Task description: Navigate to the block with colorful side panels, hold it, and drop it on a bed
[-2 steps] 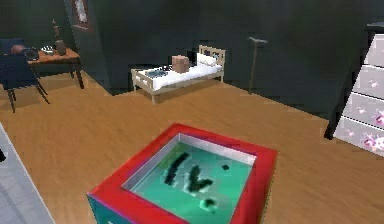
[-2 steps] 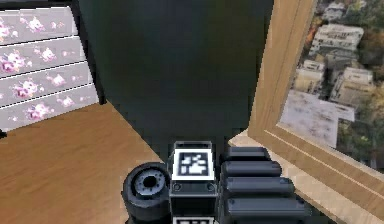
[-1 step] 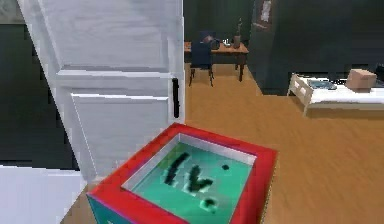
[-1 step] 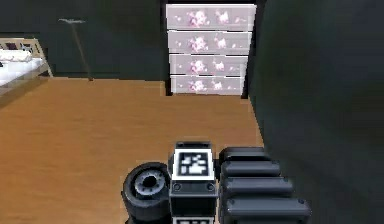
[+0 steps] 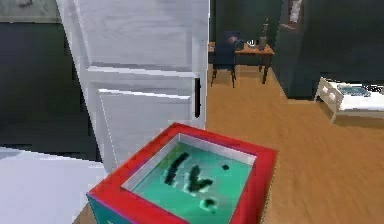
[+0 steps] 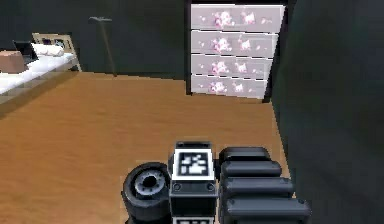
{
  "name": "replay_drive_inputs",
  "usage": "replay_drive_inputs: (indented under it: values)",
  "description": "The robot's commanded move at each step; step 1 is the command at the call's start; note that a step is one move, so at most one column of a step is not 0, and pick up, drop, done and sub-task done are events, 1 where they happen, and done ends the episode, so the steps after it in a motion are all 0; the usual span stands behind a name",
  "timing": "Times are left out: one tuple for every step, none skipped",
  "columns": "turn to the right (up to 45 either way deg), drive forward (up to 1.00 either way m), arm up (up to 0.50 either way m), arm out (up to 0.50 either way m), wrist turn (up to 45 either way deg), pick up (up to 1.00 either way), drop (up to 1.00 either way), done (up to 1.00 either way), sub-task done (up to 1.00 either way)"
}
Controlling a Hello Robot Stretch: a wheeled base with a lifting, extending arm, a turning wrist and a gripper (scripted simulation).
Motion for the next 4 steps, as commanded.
replay_drive_inputs:
  values:
    - [0.0,0.05,0.00,0.00,0.0,0.00,0.00,0.00,0.00]
    - [45.0,0.00,0.00,0.00,0.0,0.00,0.00,0.00,0.00]
    - [12.0,0.00,0.00,0.00,0.0,0.00,0.00,0.00,0.00]
    - [0.0,1.00,0.00,0.00,0.0,0.00,0.00,0.00,0.00]
